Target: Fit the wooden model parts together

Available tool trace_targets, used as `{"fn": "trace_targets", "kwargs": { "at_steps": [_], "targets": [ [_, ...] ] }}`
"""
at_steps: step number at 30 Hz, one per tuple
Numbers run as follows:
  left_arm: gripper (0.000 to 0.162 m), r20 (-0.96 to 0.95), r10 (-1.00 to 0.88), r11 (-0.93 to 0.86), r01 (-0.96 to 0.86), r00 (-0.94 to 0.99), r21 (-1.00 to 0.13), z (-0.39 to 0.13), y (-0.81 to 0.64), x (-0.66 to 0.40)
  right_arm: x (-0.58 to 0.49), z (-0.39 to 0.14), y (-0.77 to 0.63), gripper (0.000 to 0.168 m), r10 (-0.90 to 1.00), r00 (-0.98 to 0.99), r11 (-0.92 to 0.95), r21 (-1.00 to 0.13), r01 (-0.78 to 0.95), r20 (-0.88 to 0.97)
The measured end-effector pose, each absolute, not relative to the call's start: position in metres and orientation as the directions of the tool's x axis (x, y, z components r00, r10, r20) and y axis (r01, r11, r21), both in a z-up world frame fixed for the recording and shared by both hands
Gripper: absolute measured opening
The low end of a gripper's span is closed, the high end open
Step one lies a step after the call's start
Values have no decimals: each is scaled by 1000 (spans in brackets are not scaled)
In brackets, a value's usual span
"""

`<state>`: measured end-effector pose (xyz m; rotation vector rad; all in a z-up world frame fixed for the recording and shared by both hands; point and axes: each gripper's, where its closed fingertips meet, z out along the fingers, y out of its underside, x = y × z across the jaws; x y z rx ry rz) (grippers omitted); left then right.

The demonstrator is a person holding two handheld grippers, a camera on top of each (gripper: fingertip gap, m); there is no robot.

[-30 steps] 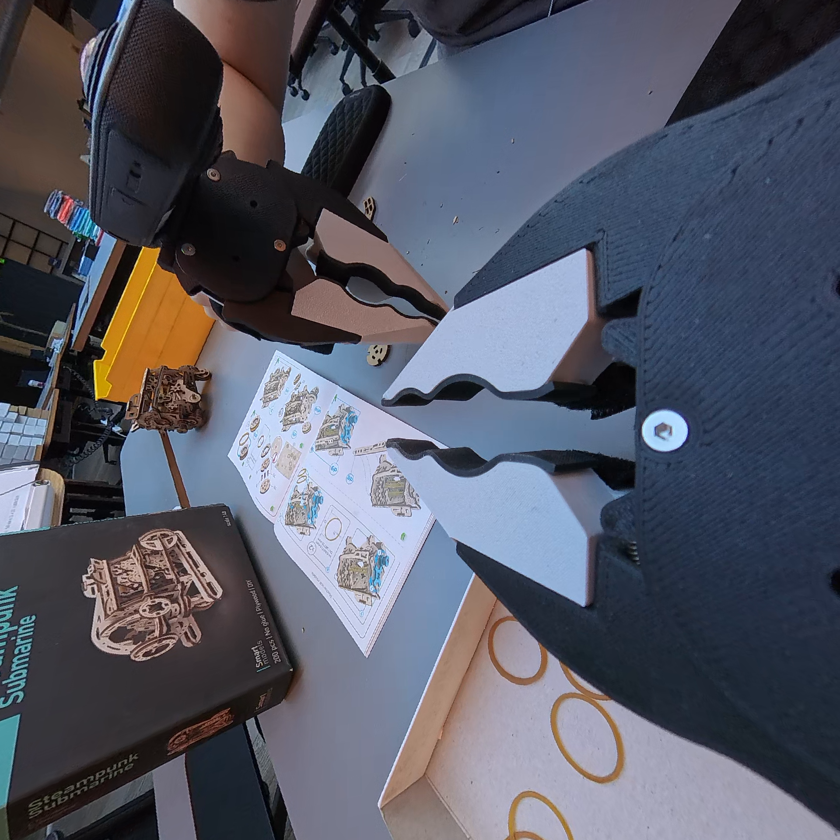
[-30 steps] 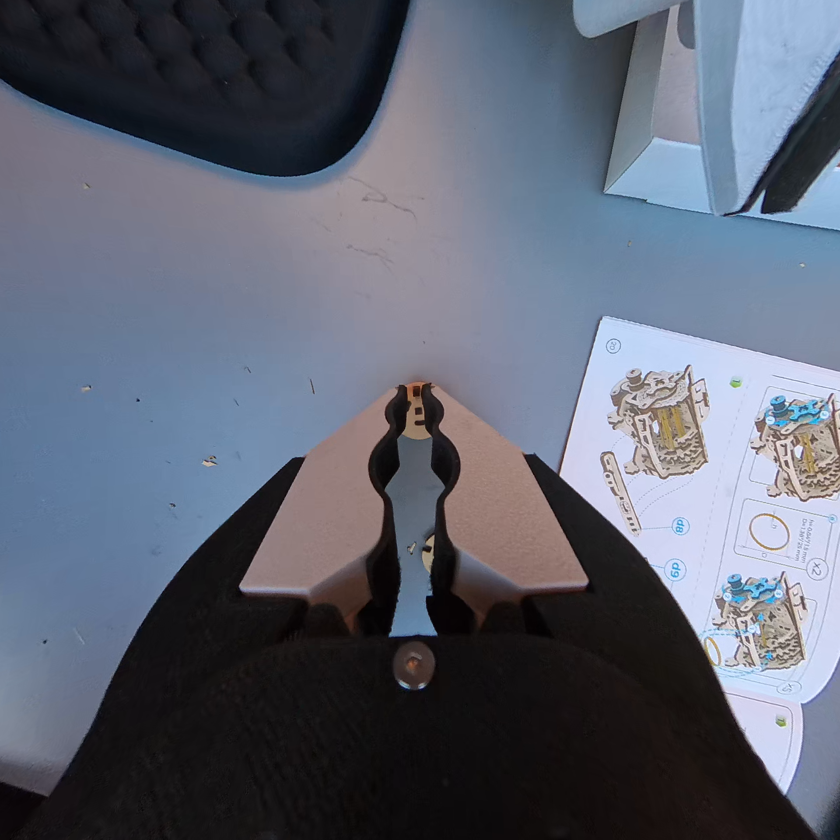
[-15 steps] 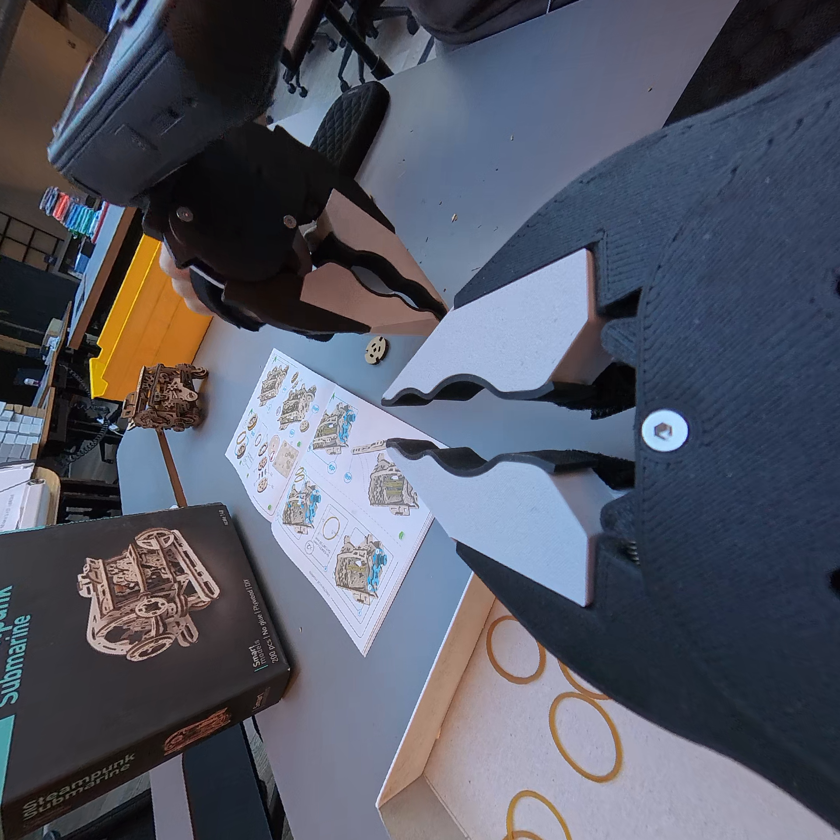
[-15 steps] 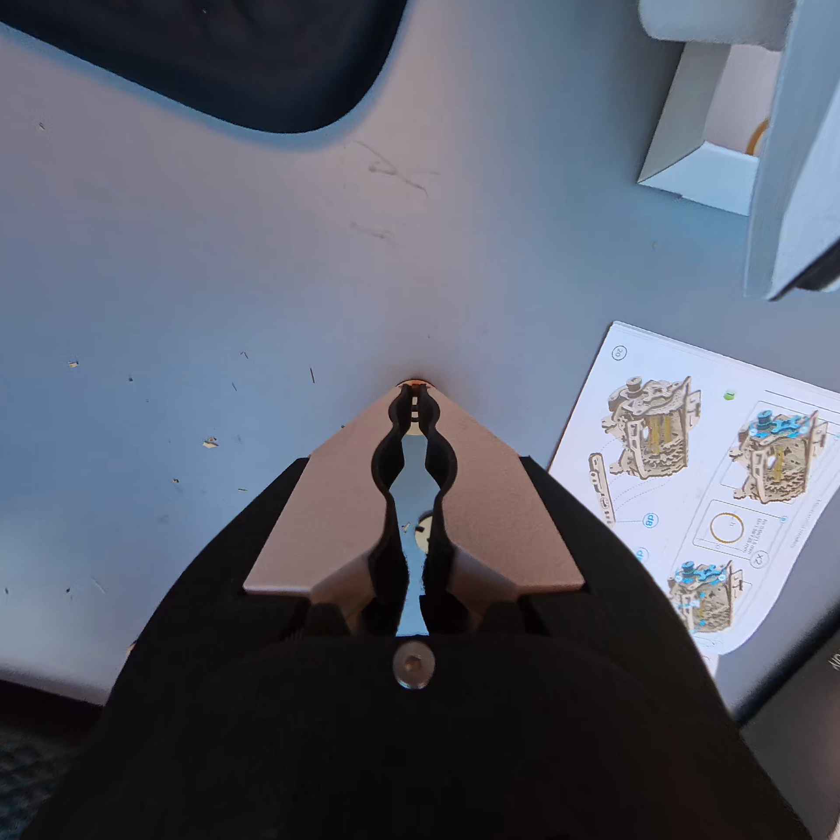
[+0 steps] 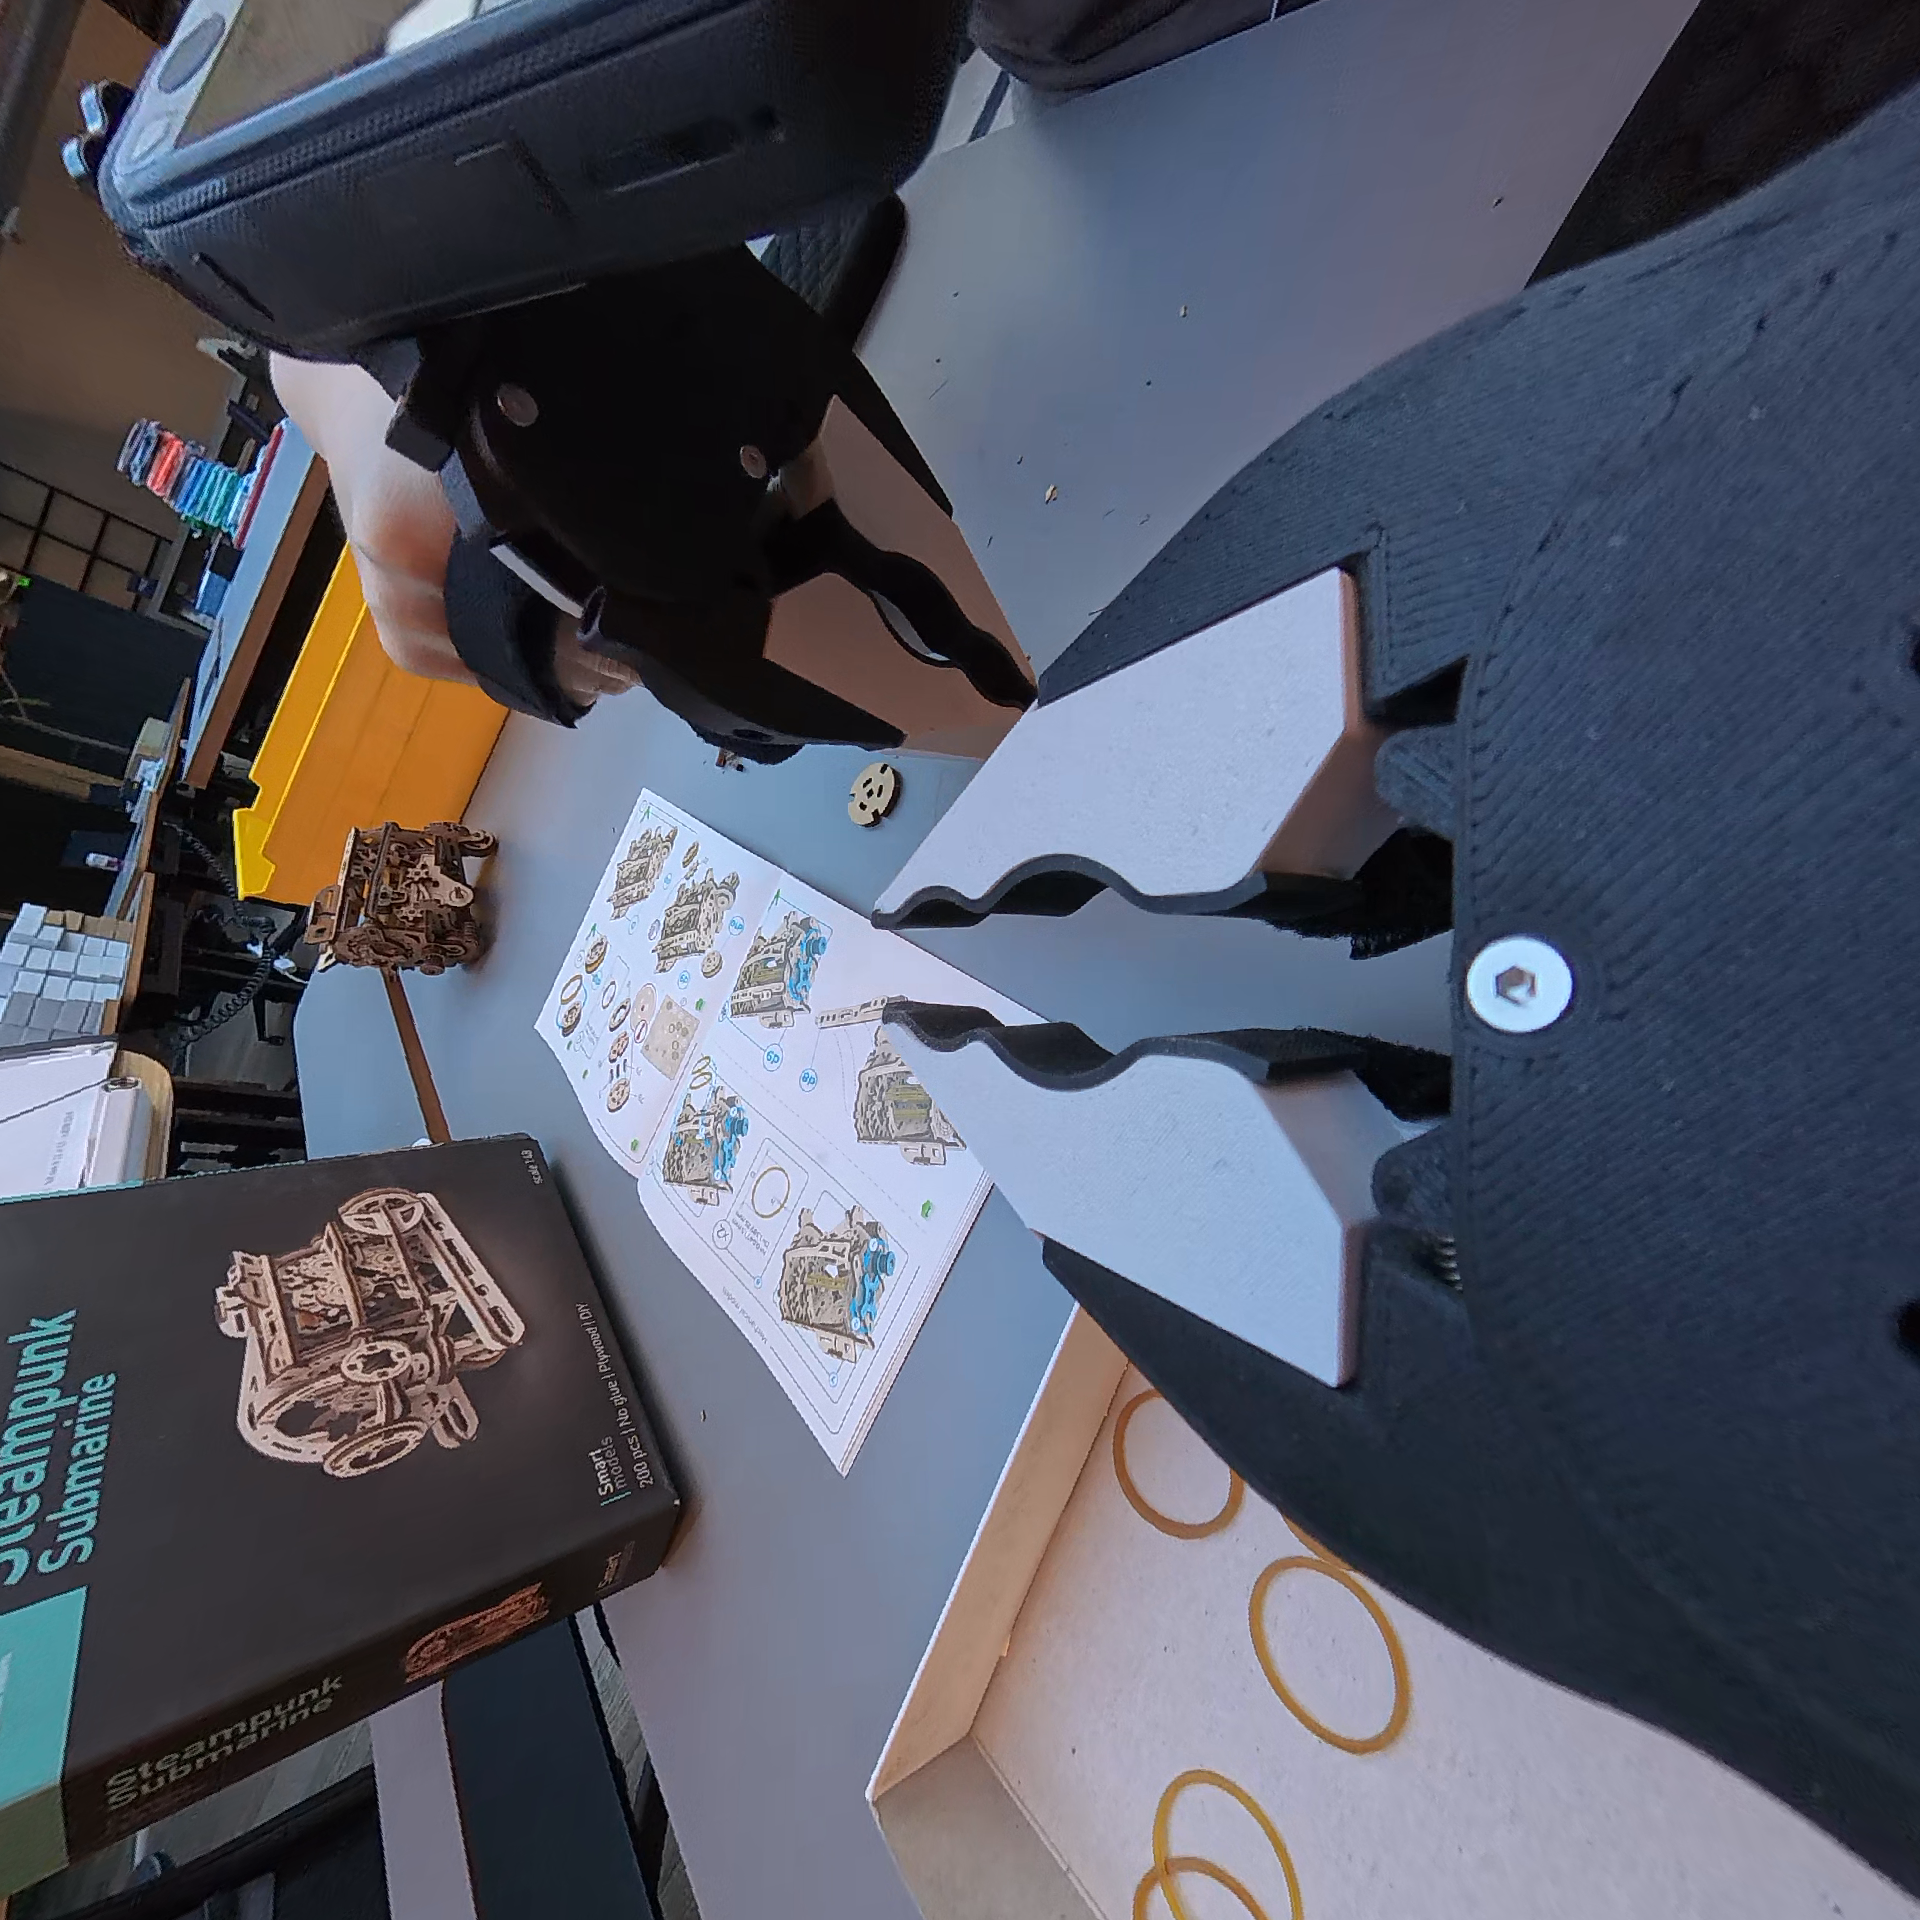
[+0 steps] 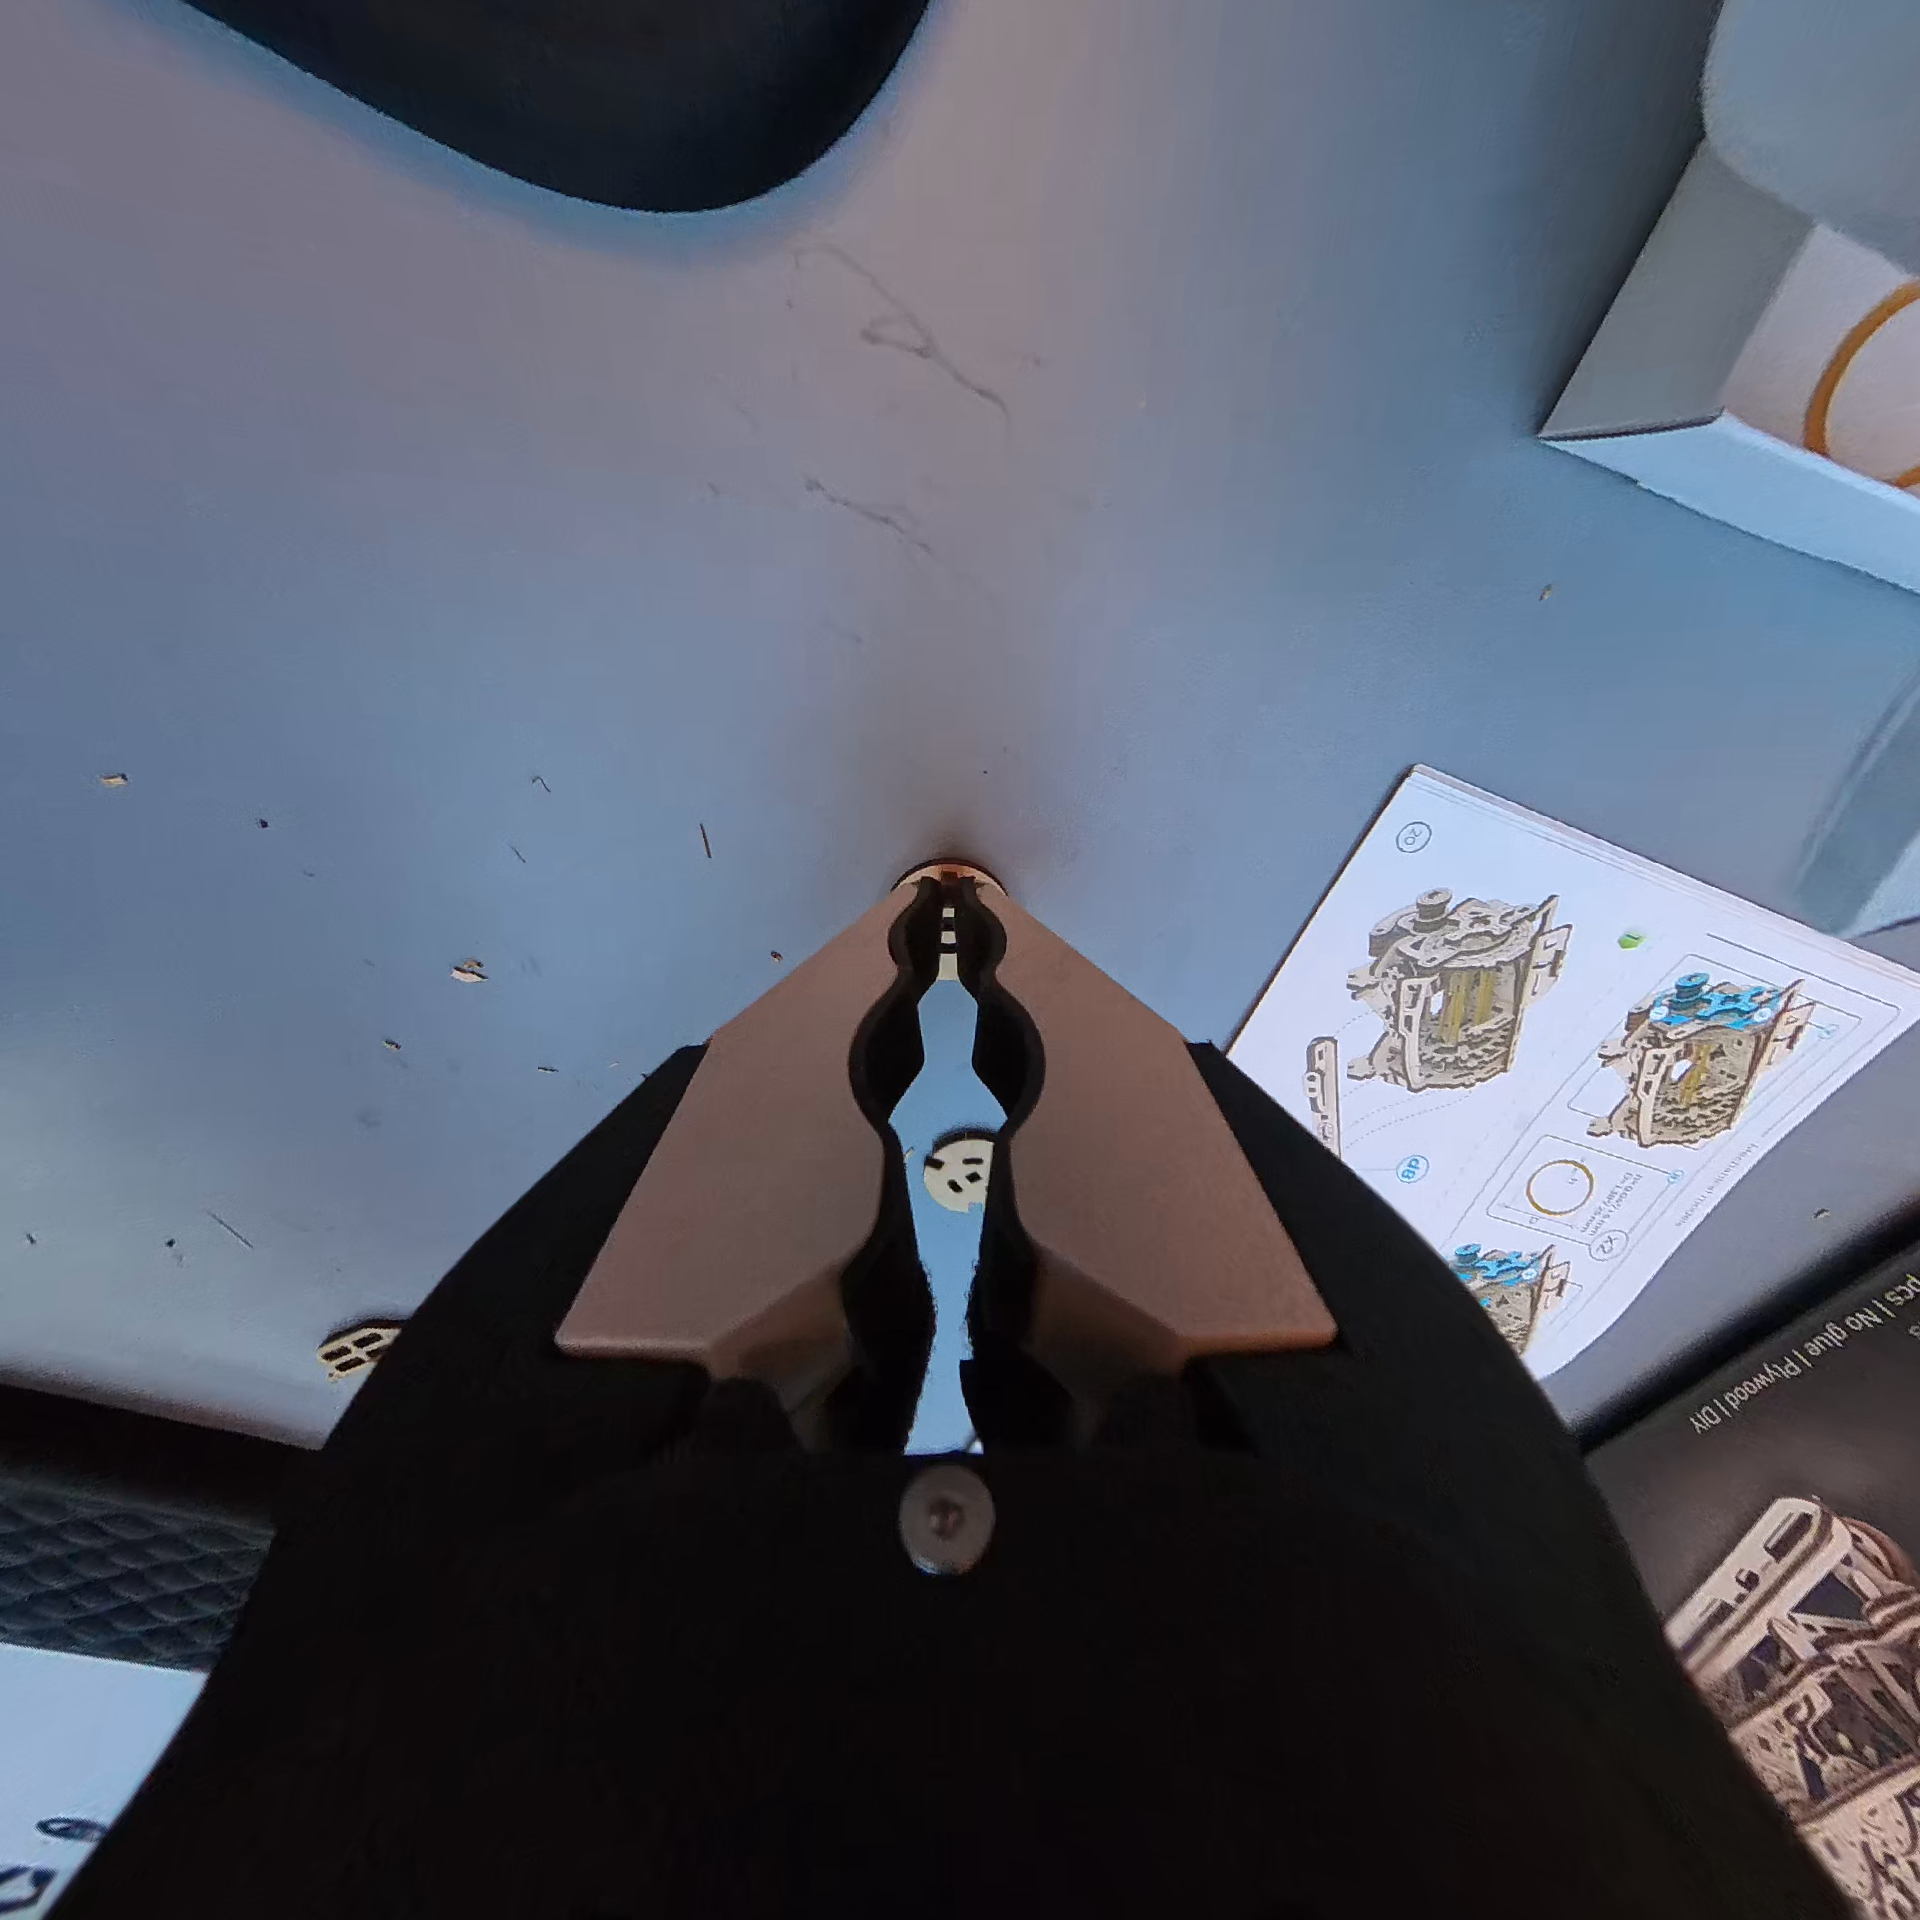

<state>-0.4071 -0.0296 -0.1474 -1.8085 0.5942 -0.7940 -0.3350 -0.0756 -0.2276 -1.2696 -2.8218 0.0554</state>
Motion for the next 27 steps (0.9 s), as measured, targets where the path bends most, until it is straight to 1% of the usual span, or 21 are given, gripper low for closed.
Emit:
{"fn": "trace_targets", "kwargs": {
  "at_steps": [7, 17, 19, 27],
  "targets": [
    [13, 242, -710, -348, -31, 661, -937, -147, -30, -408, -333, -226, -76, 1, 729, -684, 684, 8, 730, 25],
    [13, 238, -711, -347, -35, 662, -937, -147, -30, -408, -330, -224, -73, 1, 726, -688, 687, 30, 726, 17],
    [13, 242, -710, -349, -32, 661, -937, -147, -30, -408, -327, -228, -70, 2, 721, -693, 691, 63, 720, 20],
    [13, 238, -713, -349, -39, 660, -936, -147, -30, -406, -326, -229, -70, 2, 713, -701, 700, 50, 713, 25]
  ]
}}
